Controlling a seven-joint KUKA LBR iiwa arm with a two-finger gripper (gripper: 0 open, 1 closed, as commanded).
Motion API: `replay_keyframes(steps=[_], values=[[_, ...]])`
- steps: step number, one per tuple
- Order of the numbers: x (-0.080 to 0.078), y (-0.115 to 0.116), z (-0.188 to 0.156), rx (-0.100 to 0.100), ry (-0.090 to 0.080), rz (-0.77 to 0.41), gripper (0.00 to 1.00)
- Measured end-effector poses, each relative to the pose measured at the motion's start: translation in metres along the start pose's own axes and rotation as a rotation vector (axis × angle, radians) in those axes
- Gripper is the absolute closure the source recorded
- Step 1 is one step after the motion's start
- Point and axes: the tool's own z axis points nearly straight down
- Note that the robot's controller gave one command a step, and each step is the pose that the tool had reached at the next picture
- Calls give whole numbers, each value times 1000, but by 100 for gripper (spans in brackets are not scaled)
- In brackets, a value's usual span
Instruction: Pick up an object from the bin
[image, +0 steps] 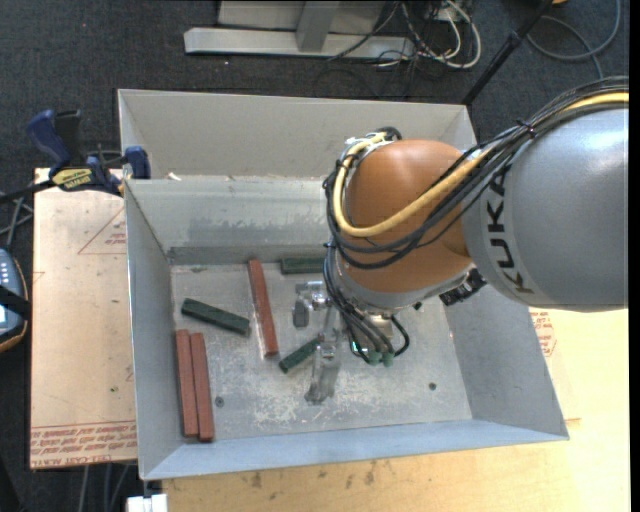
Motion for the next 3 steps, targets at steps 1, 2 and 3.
replay_keyframes(steps=[1,2,3], values=[[-2,-1,-3,-1,-7,3,0],[-21,-11,34,-3,-14,68,0],[-30,-22,102,-2,-12,12,0]])
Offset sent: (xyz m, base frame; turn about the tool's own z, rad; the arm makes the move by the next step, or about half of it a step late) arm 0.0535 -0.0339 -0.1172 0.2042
